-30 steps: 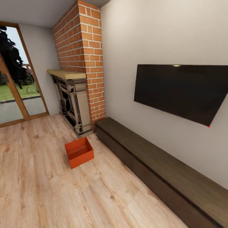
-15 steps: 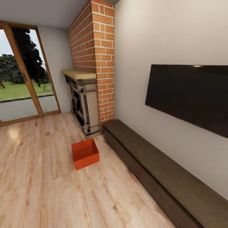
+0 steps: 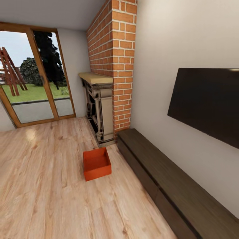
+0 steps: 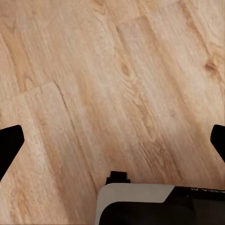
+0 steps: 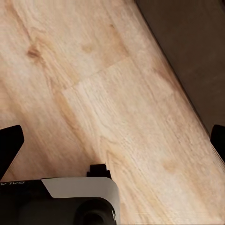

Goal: Move the two storage containers from the living room to the garage. In the garage, place one container on the floor and stack the other container on top of it (either order is fine).

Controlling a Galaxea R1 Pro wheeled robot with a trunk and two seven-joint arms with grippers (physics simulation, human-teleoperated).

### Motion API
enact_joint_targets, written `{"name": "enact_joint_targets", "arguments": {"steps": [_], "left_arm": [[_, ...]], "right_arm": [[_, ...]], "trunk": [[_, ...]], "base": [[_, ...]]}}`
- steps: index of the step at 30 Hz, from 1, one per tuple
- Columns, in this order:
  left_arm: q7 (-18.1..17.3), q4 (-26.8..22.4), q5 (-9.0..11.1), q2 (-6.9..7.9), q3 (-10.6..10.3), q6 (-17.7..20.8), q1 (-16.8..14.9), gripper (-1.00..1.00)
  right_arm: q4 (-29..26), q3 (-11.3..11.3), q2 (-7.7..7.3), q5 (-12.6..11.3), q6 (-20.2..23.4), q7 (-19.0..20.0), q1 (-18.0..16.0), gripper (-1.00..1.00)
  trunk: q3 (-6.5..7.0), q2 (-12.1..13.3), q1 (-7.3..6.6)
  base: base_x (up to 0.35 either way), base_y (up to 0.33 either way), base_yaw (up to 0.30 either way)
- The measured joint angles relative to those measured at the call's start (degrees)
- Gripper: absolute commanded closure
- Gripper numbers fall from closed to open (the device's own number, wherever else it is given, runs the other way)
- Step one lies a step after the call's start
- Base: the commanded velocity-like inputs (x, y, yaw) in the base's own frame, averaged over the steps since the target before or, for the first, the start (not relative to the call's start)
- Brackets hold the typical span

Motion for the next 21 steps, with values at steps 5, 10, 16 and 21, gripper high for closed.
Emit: {"name": "enact_joint_targets", "arguments": {"steps": [5, 10, 16, 21], "left_arm": [[0.1, 0.0, 0.0, 0.00, 0.5, 0.0, 0.0, -1.00], [0.1, 0.0, 0.0, -0.01, 0.7, 0.0, 0.0, -1.00], [0.1, 0.0, 0.0, -0.05, 0.7, 0.0, 0.0, -1.00], [0.1, 0.0, 0.0, -0.07, 0.7, 0.0, 0.0, -1.00]], "right_arm": [[0.0, 0.0, 0.00, 0.0, 0.0, 0.0, 0.0, -1.00], [0.0, 0.0, 0.00, 0.0, 0.0, 0.0, 0.0, -1.00], [0.0, 0.0, 0.00, 0.0, 0.0, 0.0, 0.0, -1.00], [0.0, 0.0, 0.00, 0.0, 0.0, 0.0, 0.0, -1.00]], "trunk": [[0.00, 0.0, 0.00], [0.00, 0.0, 0.00], [0.00, 0.0, 0.00], [0.00, 0.0, 0.00]], "base": [[0.325, -0.002, 0.249], [0.327, 0.000, 0.249], [0.328, 0.000, 0.249], [0.328, 0.000, 0.249]]}}
